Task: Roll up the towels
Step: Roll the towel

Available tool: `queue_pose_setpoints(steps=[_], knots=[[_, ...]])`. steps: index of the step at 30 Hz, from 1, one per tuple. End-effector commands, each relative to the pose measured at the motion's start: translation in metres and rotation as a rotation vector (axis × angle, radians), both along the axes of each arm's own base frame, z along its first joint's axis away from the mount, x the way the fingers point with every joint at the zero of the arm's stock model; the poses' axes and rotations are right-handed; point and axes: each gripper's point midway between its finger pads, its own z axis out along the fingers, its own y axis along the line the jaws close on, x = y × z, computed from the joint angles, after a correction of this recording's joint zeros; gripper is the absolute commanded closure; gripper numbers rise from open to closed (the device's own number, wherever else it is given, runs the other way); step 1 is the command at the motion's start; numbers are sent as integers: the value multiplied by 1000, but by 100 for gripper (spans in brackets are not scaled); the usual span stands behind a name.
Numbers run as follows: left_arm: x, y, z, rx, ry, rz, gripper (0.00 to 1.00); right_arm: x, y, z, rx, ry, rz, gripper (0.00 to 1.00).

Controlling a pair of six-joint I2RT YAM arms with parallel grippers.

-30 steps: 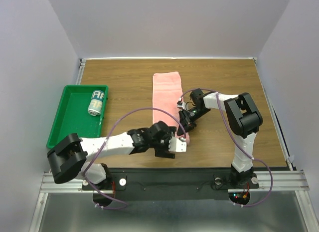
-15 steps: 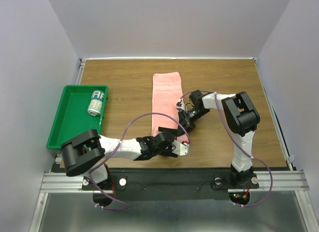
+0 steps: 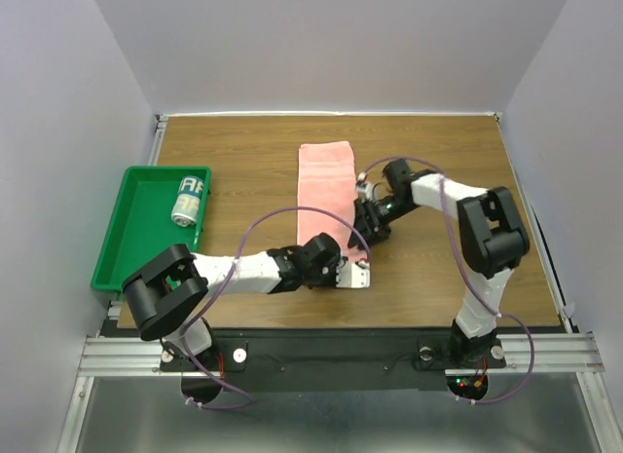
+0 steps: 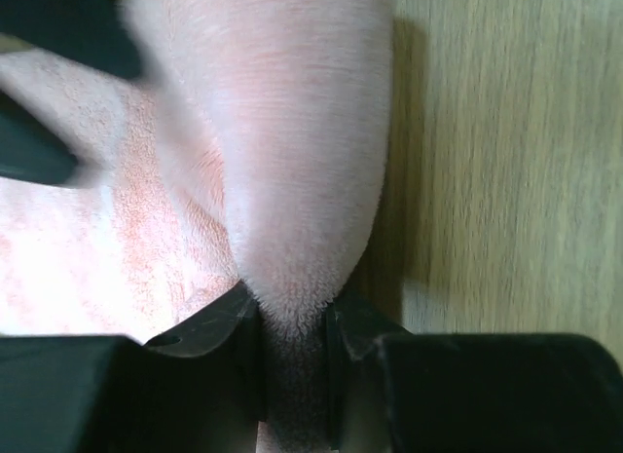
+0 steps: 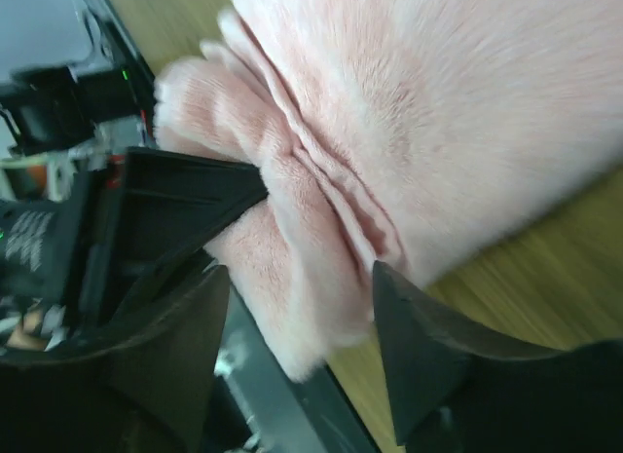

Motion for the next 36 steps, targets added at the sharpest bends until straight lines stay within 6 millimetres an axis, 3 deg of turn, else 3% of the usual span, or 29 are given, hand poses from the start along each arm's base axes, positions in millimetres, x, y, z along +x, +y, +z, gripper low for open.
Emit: queue_pose_setpoints(steps=[1,3,4,6,9,10,11,14,17,21,25,27,36], knots=[[-49,24,-23,86,395,-67,80,70,-34,69,37,-372,-115,32],[-48,23,-20,77,520,-54,80,88,-55,108,40,-524,-165,25],[-48,14,-12,46,561,-68,80,97,-67,118,13,-594,-184,22],[-48,21,-17,70,653,-47,79,96,-77,139,-19,-708,-188,17],[-51,19,-17,95,804,-32,75,72,-93,177,-69,-929,-176,4],[-50,22,-24,110,821,-21,75,72,-93,177,-69,-930,-176,4],[-52,21,-24,107,860,-25,75,61,-95,193,-64,-992,-173,3],[-47,23,-36,141,931,17,75,40,-104,201,-96,-1049,-191,0],[-49,28,-56,200,1011,54,75,16,-105,202,-80,-1082,-145,0],[-52,29,-63,218,1095,64,75,-19,-99,197,-24,-1109,49,0],[-58,35,-70,235,1163,70,75,-19,-103,157,-150,-1060,150,0],[-61,41,-75,248,1198,70,75,-24,-87,137,-199,-1074,254,0],[-56,50,-86,289,1248,105,72,-18,-40,112,-191,-1203,405,0]])
